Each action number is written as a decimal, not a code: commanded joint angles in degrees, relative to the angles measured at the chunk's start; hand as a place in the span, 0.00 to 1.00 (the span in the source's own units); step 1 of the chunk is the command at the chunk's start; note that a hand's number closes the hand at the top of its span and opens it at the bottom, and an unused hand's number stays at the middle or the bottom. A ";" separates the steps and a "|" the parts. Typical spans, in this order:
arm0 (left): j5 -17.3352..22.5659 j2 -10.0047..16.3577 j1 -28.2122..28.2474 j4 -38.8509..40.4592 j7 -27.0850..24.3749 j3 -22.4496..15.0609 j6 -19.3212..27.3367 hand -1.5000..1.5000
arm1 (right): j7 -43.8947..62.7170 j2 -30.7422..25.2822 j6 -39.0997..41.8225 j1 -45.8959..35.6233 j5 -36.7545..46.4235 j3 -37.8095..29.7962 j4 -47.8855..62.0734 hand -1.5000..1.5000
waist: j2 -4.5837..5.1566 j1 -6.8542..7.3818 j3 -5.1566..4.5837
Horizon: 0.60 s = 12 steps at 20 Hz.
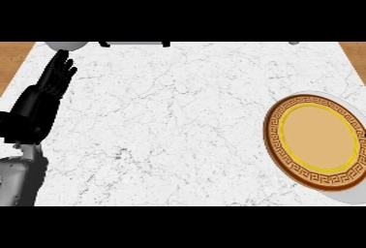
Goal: Pick the can from the plate and place it in the plate
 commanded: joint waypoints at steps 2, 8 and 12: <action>-0.13 0.21 0.04 -2.98 2.96 0.17 -0.59 0.50 | -9.31 -6.36 9.19 2.11 -0.70 -4.70 10.46 0.00 | 0.02 0.30 0.02; -0.72 -0.87 0.99 -0.88 -0.14 0.19 -1.63 0.50 | -23.90 -12.92 15.74 -0.28 5.08 -5.45 28.56 0.00 | 0.28 0.96 0.11; 1.92 1.08 3.04 -4.37 1.30 2.66 -4.10 0.50 | -28.45 -16.35 18.66 1.06 6.64 -5.45 32.47 0.00 | 0.09 0.82 0.08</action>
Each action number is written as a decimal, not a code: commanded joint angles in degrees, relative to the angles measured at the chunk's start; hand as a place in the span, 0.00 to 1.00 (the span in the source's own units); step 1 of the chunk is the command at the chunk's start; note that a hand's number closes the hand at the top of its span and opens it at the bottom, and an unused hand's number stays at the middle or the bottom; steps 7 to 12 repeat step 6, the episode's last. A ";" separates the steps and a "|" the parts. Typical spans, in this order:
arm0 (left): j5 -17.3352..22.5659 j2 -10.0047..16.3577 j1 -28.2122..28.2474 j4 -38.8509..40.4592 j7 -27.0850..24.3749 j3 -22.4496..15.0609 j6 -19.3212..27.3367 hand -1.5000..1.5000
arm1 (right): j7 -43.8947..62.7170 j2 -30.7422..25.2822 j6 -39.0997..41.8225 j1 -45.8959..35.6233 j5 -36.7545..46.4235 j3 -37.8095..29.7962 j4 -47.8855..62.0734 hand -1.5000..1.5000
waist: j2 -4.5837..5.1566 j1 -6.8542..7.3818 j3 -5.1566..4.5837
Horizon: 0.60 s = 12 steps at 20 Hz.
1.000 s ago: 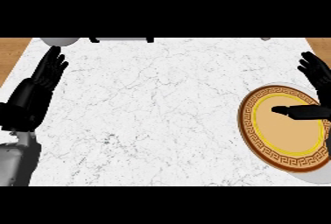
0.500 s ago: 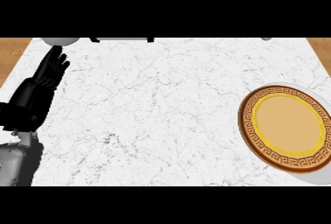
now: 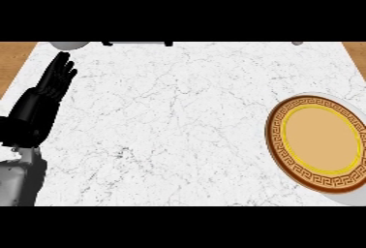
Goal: Pick the can from the plate and place it in the plate
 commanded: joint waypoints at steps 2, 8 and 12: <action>0.25 0.90 -1.09 3.39 -1.48 1.59 -1.86 0.50 | -7.71 -4.93 6.09 -2.10 2.54 0.33 7.59 0.00 | 0.06 -0.12 0.01; 0.15 0.21 -3.45 1.52 2.03 1.03 -0.61 0.50 | -13.51 -7.53 4.43 -0.54 4.39 0.11 11.68 0.00 | 0.15 -0.01 0.14; 0.15 0.21 -3.45 1.52 2.03 1.03 -0.61 0.50 | -13.51 -7.53 4.43 -0.54 4.39 0.11 11.68 0.00 | 0.15 -0.01 0.14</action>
